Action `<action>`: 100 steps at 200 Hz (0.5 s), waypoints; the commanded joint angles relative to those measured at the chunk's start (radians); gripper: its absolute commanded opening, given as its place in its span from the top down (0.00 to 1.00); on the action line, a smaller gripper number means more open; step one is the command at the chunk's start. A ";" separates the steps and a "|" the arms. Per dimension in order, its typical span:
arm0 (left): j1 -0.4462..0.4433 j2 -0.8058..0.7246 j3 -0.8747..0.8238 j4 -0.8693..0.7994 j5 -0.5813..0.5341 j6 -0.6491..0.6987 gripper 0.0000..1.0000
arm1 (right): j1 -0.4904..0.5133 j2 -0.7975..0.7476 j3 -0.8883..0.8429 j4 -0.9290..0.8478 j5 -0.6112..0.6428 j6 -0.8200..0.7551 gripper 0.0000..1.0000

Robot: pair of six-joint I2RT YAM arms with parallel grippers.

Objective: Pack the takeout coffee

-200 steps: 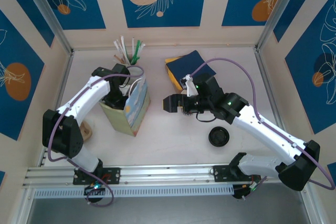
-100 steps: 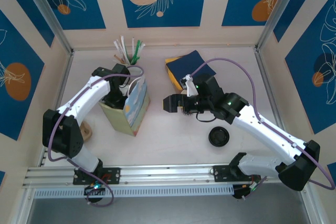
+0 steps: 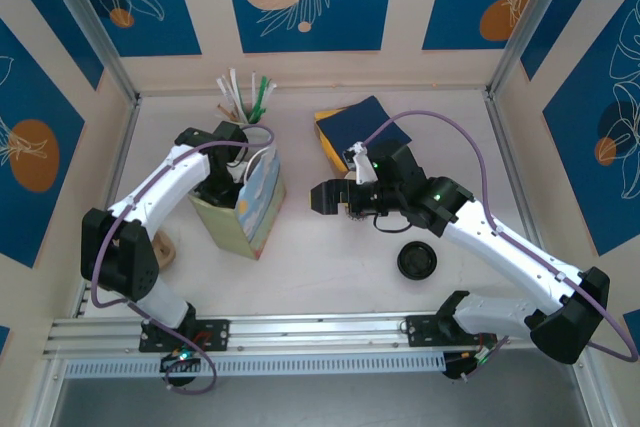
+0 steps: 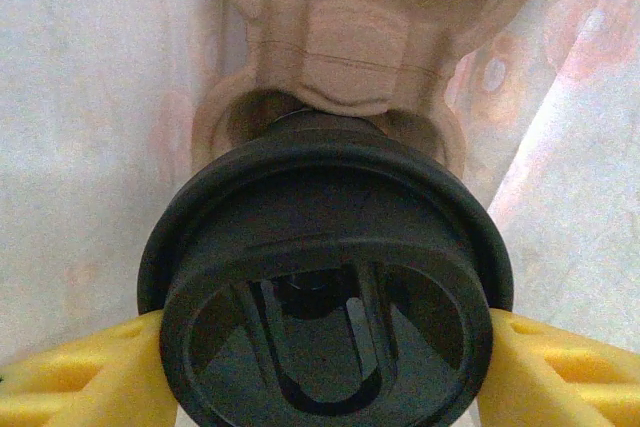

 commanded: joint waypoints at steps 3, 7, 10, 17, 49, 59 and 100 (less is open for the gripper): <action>0.021 0.037 -0.014 0.001 -0.052 -0.015 0.32 | 0.007 0.004 0.003 0.009 -0.016 0.002 0.01; 0.021 0.037 -0.013 0.000 -0.053 -0.014 0.32 | 0.007 0.005 0.003 0.009 -0.016 0.002 0.01; 0.021 0.037 -0.014 0.001 -0.052 -0.014 0.32 | 0.007 0.004 0.003 0.010 -0.016 0.002 0.01; 0.021 0.035 -0.014 0.000 -0.052 -0.014 0.32 | 0.007 0.005 0.003 0.010 -0.016 0.001 0.01; 0.021 0.034 -0.011 -0.003 -0.053 -0.016 0.33 | 0.006 0.006 0.004 0.010 -0.016 0.001 0.01; 0.020 0.033 -0.010 -0.004 -0.051 -0.016 0.32 | 0.006 0.005 0.004 0.010 -0.016 0.001 0.01; 0.020 0.025 -0.011 -0.010 -0.051 -0.018 0.32 | 0.007 0.004 0.006 0.008 -0.018 0.001 0.01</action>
